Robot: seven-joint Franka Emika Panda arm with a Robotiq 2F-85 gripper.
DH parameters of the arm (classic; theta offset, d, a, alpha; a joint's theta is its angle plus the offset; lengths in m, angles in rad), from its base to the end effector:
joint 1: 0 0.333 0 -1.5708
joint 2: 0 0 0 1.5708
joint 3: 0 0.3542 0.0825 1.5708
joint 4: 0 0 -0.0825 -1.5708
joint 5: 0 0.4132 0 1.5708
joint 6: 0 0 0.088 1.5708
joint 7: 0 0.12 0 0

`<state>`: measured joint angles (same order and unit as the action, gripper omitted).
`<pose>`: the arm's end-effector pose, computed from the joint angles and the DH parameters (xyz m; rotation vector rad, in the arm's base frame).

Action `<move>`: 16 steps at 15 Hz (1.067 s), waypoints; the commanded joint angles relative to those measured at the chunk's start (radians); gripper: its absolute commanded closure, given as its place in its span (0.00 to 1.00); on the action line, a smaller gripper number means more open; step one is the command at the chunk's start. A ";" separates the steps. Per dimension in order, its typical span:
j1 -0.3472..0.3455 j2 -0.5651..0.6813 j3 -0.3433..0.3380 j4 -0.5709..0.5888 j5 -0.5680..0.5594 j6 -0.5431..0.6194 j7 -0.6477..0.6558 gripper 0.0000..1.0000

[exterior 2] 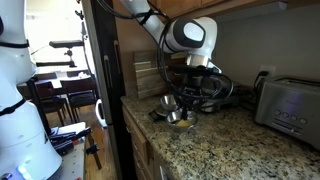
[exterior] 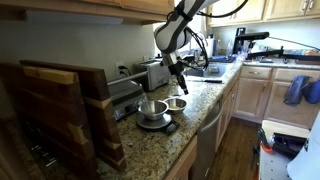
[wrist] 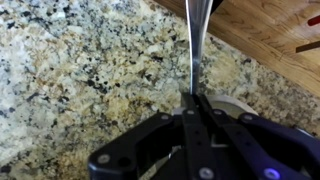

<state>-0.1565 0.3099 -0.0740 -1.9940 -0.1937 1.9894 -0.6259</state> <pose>0.5777 -0.1490 0.2905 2.9562 0.7586 -0.5593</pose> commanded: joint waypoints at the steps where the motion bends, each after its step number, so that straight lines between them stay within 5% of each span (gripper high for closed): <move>1: 0.003 0.000 0.009 0.000 -0.011 -0.006 0.001 0.93; 16: 0.032 0.000 0.010 -0.011 -0.124 -0.099 -0.005 0.98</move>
<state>-0.1337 0.3333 -0.0660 -1.9970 -0.2702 1.9414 -0.6283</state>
